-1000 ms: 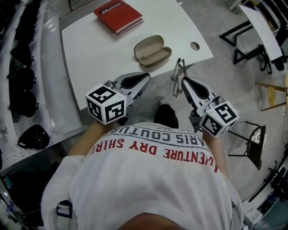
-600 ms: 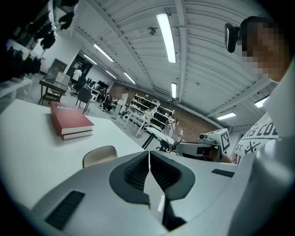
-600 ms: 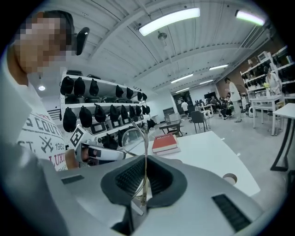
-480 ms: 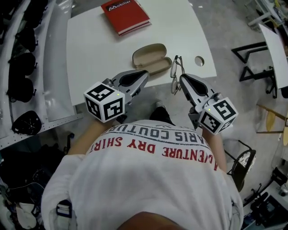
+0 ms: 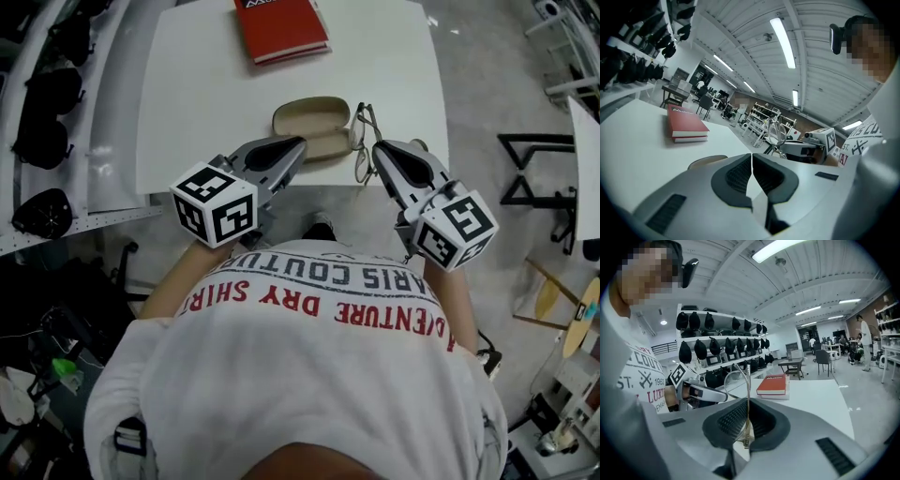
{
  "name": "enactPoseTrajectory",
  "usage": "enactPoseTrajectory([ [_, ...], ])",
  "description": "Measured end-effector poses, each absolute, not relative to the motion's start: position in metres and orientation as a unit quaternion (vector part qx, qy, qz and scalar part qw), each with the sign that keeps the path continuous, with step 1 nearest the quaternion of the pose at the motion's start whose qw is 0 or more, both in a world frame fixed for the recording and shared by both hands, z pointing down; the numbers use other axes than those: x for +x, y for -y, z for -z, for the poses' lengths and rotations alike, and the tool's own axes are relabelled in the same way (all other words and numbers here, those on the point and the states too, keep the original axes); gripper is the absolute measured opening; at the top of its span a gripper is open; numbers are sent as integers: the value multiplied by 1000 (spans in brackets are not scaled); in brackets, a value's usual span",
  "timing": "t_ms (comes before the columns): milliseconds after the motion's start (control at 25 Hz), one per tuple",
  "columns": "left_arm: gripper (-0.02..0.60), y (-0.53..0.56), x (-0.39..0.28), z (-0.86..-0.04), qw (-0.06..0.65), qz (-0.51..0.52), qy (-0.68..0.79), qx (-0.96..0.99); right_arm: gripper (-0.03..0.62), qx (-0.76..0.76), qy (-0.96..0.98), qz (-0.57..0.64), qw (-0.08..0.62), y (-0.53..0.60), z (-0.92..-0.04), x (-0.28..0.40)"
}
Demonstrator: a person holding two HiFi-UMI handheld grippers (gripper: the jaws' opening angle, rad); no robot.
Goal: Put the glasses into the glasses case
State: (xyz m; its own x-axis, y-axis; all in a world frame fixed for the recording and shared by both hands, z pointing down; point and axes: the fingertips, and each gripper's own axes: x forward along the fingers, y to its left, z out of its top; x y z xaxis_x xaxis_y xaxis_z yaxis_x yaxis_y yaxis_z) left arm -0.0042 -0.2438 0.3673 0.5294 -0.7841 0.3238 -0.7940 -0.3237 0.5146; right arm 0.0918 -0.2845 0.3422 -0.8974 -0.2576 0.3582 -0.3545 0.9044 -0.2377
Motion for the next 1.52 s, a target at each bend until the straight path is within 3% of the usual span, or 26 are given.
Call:
enactPoseTrajectory([
  [440, 29, 242, -26, -383, 329, 17, 575, 749, 29, 45, 972, -122, 195, 313, -359, 59],
  [1520, 29, 212, -80, -434, 345, 57, 682, 642, 29, -226, 905, 63, 355, 293, -448, -9],
])
